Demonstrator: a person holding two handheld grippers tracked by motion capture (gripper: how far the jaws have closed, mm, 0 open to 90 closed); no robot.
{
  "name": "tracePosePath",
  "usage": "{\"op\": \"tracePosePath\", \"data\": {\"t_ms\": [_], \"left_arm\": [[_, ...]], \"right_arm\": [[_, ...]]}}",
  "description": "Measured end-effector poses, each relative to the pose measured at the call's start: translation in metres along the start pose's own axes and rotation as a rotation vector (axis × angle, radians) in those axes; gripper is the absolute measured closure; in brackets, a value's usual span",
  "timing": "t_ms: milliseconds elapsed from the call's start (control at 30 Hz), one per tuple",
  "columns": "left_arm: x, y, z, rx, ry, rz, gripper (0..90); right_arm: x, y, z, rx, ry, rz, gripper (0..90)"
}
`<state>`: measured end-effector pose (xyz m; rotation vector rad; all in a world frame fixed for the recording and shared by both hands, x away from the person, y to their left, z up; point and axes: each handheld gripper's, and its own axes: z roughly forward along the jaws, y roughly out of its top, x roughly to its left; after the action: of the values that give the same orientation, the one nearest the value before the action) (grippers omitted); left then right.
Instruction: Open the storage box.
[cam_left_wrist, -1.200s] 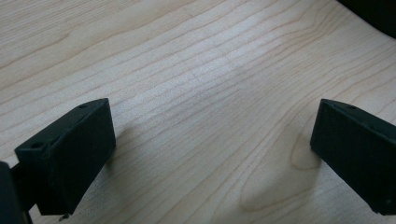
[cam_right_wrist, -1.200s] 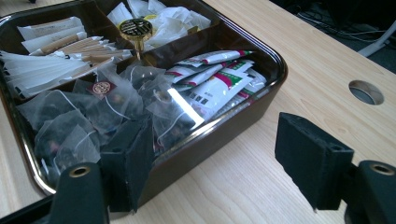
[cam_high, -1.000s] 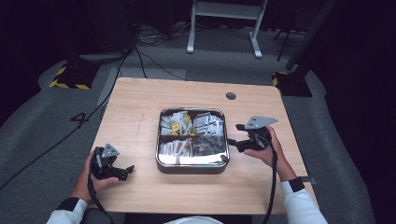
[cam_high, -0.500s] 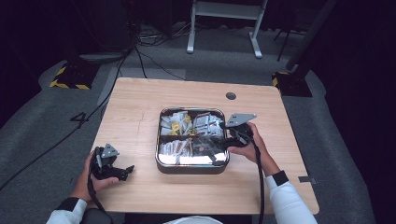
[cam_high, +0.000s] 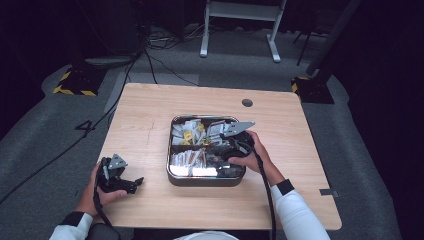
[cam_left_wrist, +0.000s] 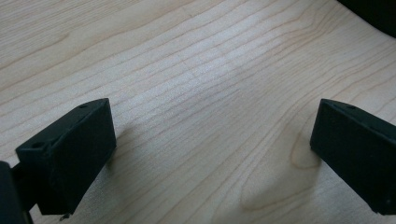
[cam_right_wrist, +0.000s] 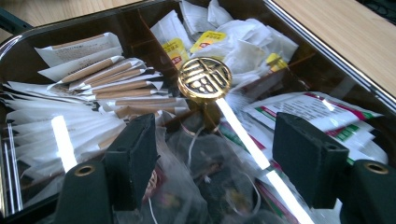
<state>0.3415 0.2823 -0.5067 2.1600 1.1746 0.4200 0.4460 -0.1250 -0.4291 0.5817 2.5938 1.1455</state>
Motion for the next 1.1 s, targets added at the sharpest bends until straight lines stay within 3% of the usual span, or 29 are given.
{"op": "tracePosePath", "data": {"t_ms": [300,533,800,1100], "left_arm": [[0.0,0.0,0.0,0.0,0.0,-0.002,0.4],[0.0,0.0,0.0,0.0,0.002,-0.004,0.5],[-0.001,-0.001,-0.001,0.0,0.003,-0.006,0.5],[-0.001,-0.001,-0.001,0.0,0.003,-0.007,0.5]], "right_arm": [[0.006,0.006,0.021,0.03,0.007,0.016,35.9],[0.01,0.014,0.034,0.016,0.026,0.049,35.3],[0.012,0.019,0.042,0.011,0.006,0.068,36.4],[0.01,0.019,0.041,0.001,-0.018,0.083,49.9]]}}
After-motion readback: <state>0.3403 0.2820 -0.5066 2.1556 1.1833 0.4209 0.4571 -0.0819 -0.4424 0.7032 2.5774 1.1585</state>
